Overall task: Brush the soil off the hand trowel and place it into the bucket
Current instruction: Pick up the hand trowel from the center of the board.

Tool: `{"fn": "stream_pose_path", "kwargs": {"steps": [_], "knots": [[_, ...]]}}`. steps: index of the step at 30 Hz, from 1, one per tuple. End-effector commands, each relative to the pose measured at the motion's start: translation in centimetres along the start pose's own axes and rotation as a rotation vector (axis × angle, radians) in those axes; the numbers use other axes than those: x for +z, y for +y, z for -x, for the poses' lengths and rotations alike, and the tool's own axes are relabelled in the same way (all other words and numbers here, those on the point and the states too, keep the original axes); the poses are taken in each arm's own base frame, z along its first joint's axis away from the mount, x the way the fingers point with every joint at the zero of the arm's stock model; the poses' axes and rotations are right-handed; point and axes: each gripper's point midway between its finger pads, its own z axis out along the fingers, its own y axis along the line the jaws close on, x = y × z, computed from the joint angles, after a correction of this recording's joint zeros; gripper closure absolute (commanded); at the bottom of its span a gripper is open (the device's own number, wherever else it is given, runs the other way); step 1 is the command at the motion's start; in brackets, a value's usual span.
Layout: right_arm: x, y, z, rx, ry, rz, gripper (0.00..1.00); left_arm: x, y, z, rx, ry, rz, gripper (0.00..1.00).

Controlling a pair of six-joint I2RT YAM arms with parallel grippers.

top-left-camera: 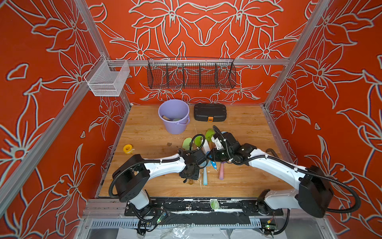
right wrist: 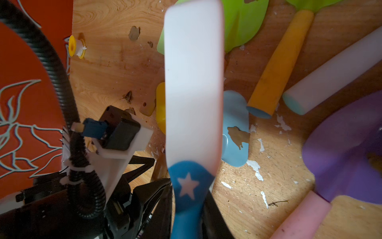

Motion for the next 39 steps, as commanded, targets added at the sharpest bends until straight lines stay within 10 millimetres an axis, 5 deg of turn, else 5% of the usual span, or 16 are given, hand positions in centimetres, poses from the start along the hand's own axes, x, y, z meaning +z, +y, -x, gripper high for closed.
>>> {"fn": "stream_pose_path", "kwargs": {"steps": [1,23,34,39], "knots": [[-0.3,-0.4,0.2,0.012,-0.018,-0.006,1.00,0.7,0.5,-0.1,-0.017,-0.011,0.042,0.50],[-0.1,-0.1,0.3,0.019,-0.031,0.017,1.00,1.9,2.0,0.1,-0.029,-0.135,0.030,0.63],[-0.1,0.1,0.5,0.016,-0.032,0.028,1.00,1.6,2.2,0.0,-0.034,-0.149,0.019,0.79],[-0.3,0.4,0.5,0.012,-0.031,0.039,1.00,0.8,2.6,-0.3,-0.029,-0.136,0.039,1.00]]}}
